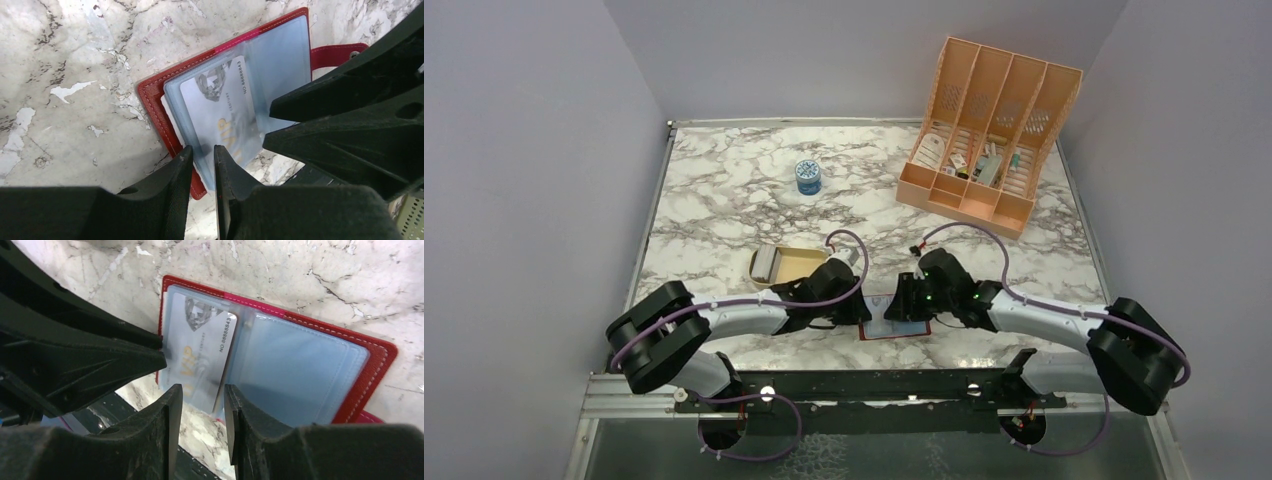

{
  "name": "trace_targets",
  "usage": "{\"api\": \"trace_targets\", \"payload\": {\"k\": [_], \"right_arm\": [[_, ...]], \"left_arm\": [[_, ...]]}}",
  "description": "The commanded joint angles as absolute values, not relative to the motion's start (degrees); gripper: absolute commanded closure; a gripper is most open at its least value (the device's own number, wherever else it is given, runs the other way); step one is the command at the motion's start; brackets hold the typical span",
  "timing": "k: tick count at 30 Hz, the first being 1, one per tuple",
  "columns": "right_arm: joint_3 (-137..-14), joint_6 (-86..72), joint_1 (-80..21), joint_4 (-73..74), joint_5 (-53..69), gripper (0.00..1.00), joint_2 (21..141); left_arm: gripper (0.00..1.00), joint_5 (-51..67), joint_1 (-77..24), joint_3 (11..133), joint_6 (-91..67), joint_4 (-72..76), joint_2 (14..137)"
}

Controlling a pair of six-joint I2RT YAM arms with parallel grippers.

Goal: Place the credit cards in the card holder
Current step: Insert the credit card into the card holder, then pick up the credit card from the storage box.

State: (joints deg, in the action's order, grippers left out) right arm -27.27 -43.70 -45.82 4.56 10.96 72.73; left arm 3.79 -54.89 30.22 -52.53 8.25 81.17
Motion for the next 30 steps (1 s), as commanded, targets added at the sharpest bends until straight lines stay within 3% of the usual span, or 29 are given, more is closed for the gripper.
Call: {"api": "trace_targets", "payload": {"k": [1, 8, 15, 30], "right_arm": [[-29.39, -42.99, -46.19, 9.52, 7.84, 0.61, 67.15], [-29.15, -42.81, -46.21, 13.37, 7.27, 0.6, 59.74], [-29.26, -42.28, -46.21, 15.22, 6.25, 0.61, 54.17], [-29.6, -40.98, -46.15, 16.04, 7.28, 0.61, 52.69]], "left_arm": [[0.74, -0.63, -55.37, 34.39, -49.15, 1.43, 77.73], [0.64, -11.26, -54.51, 44.47, -41.25, -16.12, 75.12], [0.62, -21.15, -48.05, 54.81, -31.7, -31.13, 73.25], [0.54, -32.07, -33.73, 56.77, -19.25, -37.27, 76.8]]}}
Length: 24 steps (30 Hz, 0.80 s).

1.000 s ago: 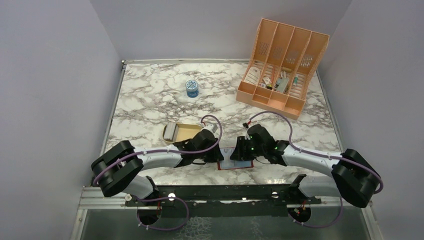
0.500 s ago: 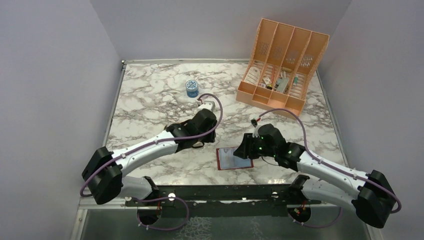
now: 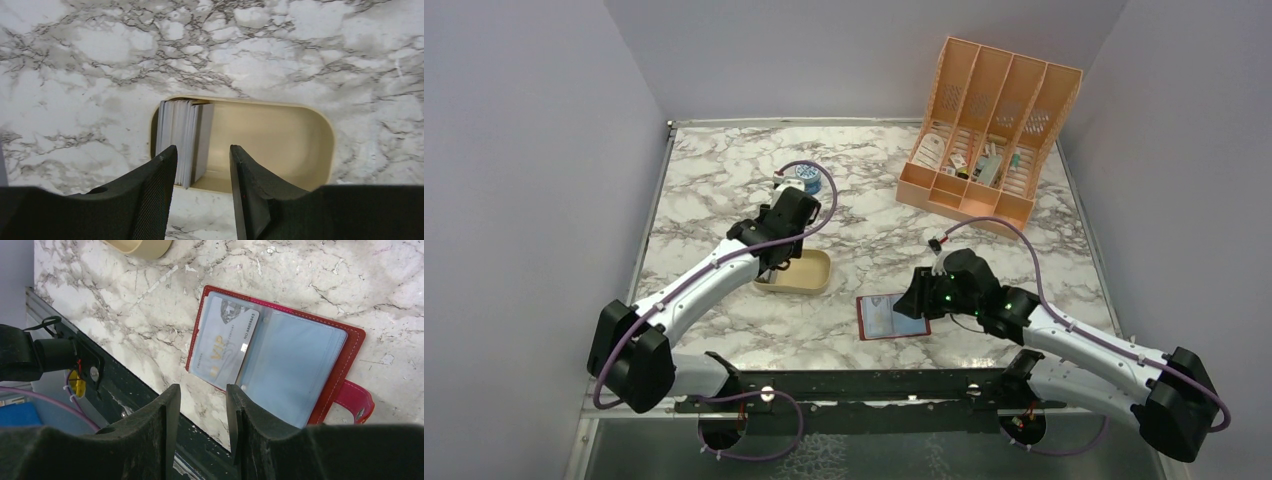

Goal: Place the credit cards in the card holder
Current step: Pick up the credit card from the storage box.

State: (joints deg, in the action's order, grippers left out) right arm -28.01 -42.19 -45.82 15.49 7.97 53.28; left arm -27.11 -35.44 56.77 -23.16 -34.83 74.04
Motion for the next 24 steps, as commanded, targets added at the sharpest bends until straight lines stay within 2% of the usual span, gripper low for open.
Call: {"api": "trace_targets", "payload": {"k": [1, 9, 24], "right_arm": [[-29.68, -40.86, -46.18, 16.07, 7.29, 0.61, 52.68], [-29.57, -40.84, -46.16, 16.06, 7.67, 0.61, 52.66], [-29.19, -40.78, -46.19, 16.22, 7.32, 0.61, 51.3]], "left_arm": [[0.54, -32.16, -33.41, 56.63, -18.91, -37.32, 77.68], [0.54, -34.96, -32.83, 56.14, -17.15, -37.72, 84.52], [0.55, -37.22, -32.8, 56.91, -16.78, -39.13, 89.65]]}}
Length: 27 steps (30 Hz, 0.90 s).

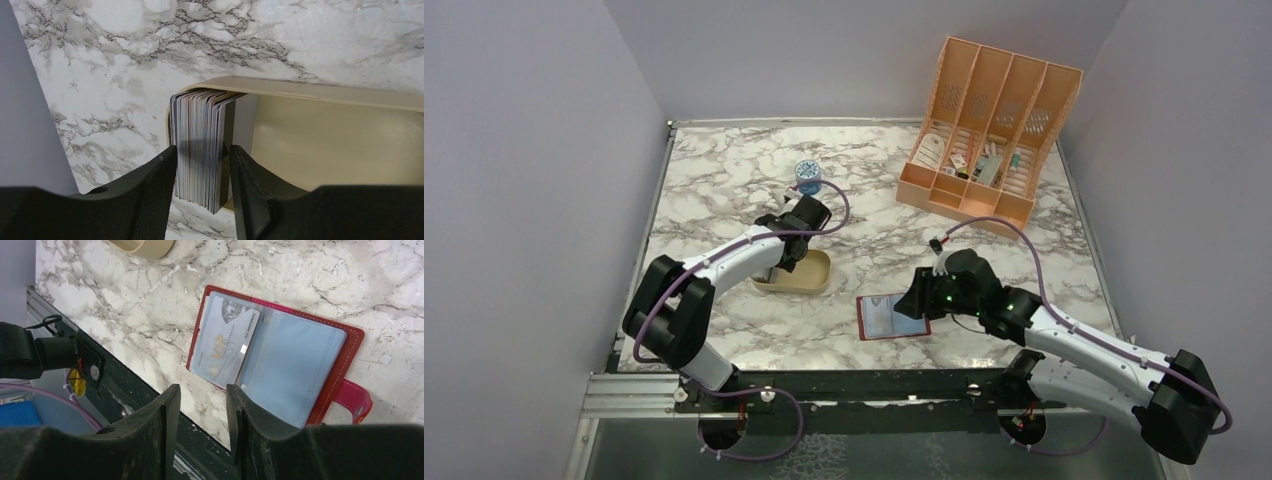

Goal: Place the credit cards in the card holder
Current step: Pick up the credit card from the storage box.

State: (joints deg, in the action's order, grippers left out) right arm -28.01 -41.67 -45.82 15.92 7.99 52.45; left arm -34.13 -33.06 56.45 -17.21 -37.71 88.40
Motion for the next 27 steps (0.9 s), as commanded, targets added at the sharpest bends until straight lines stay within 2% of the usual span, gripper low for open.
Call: {"api": "trace_targets", "payload": {"k": [1, 27], "right_arm": [[-29.12, -40.78, -46.21, 16.29, 7.3, 0.61, 51.21], [-27.91, -41.19, -46.14, 15.29, 7.73, 0.61, 52.01]], "left_arm": [[0.56, -37.52, -32.78, 57.06, -16.79, -39.4, 89.99], [0.74, -34.44, -32.88, 58.83, -17.13, -40.78, 89.43]]}}
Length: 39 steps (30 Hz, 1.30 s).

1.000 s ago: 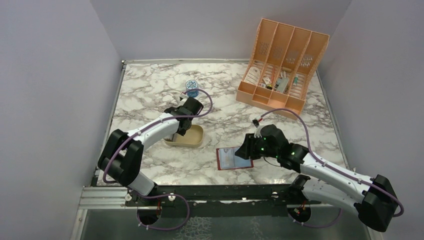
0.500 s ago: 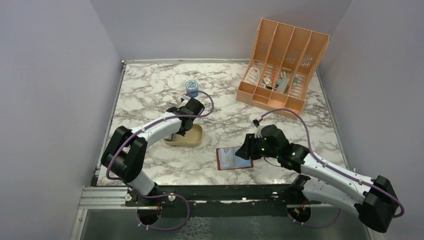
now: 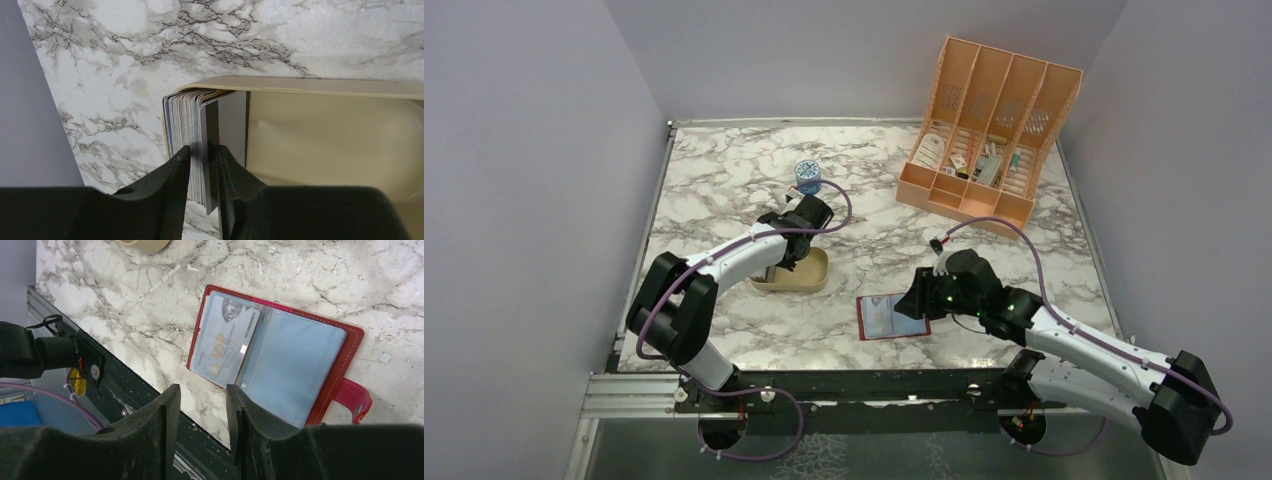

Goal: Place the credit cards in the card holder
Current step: Pick up the credit card from the storage box.

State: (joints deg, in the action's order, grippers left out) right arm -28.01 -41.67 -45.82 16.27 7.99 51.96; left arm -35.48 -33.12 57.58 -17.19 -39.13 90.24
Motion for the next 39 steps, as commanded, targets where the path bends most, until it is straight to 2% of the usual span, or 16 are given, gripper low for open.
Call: {"api": "trace_targets", "payload": {"k": [1, 9, 16, 23, 24, 27, 31, 39], "right_arm": [[-27.89, -41.15, -46.19, 15.29, 7.81, 0.61, 51.99], [-27.86, -41.39, -46.15, 16.35, 7.58, 0.61, 51.59], [-27.27, -41.73, -46.16, 18.48, 6.65, 0.61, 50.96], [-26.72, -42.45, -46.17, 19.59, 5.2, 0.61, 50.5], [-26.98, -42.45, -46.15, 19.84, 5.14, 0.61, 50.9], [-27.82, -42.45, -46.16, 20.14, 5.27, 0.61, 51.69], [-28.01, -42.62, -46.2, 19.51, 5.55, 0.61, 52.16], [-28.55, -41.86, -46.12, 18.9, 6.11, 0.61, 52.21]], "left_arm": [[0.74, -33.88, -32.87, 58.88, -17.2, -40.8, 89.28], [0.82, -28.55, -32.87, 59.54, -18.39, -40.79, 86.32], [1.0, -21.31, -32.87, 60.2, -19.97, -40.69, 83.38], [1.0, -19.2, -32.87, 59.09, -19.77, -39.3, 80.25], [0.99, -20.49, -32.87, 58.91, -19.59, -39.17, 80.35], [0.77, -25.02, -32.87, 58.67, -18.41, -39.09, 81.6], [0.65, -28.82, -32.87, 58.58, -16.74, -39.18, 84.96], [0.58, -32.98, -32.83, 58.54, -16.44, -39.34, 87.09]]}}
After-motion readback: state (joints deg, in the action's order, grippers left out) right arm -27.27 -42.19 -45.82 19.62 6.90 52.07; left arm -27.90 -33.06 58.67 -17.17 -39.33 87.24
